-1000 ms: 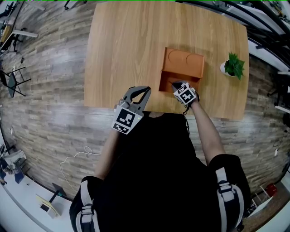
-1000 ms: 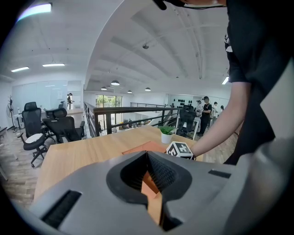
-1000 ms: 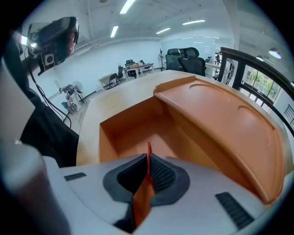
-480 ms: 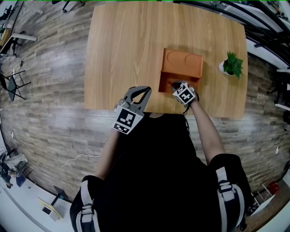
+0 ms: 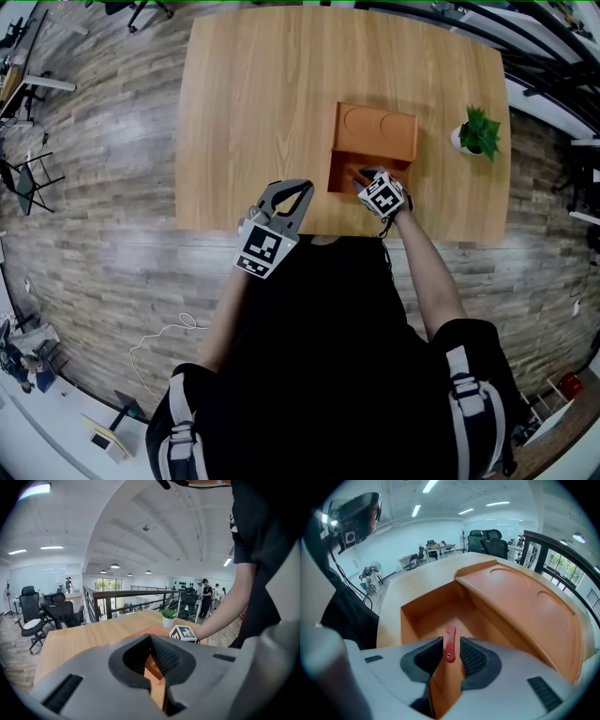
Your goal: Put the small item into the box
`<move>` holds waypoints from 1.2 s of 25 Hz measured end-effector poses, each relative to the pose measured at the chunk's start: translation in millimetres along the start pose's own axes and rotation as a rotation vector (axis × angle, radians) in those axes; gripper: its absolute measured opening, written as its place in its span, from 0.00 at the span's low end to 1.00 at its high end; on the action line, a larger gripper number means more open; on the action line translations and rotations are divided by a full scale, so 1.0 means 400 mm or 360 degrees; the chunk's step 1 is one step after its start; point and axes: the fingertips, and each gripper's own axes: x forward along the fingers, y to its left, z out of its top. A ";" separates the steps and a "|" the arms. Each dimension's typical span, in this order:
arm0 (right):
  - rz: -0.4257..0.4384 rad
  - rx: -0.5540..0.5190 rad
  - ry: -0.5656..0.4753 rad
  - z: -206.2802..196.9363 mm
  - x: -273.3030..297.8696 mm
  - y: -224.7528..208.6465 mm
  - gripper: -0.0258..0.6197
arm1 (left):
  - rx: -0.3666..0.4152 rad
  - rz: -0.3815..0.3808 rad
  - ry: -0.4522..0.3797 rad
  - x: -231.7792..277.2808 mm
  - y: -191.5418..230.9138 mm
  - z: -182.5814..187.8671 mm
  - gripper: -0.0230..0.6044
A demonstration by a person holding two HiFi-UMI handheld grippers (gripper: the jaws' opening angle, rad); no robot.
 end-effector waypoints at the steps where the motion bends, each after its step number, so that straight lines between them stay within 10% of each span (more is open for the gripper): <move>1: 0.0001 0.0015 -0.0023 0.004 -0.003 0.002 0.23 | 0.0001 -0.0004 -0.0001 0.000 0.000 0.000 0.07; 30: -0.0440 0.0346 -0.0423 0.017 -0.284 0.068 0.08 | 0.0186 -0.0402 -0.0055 0.046 -0.057 0.032 0.07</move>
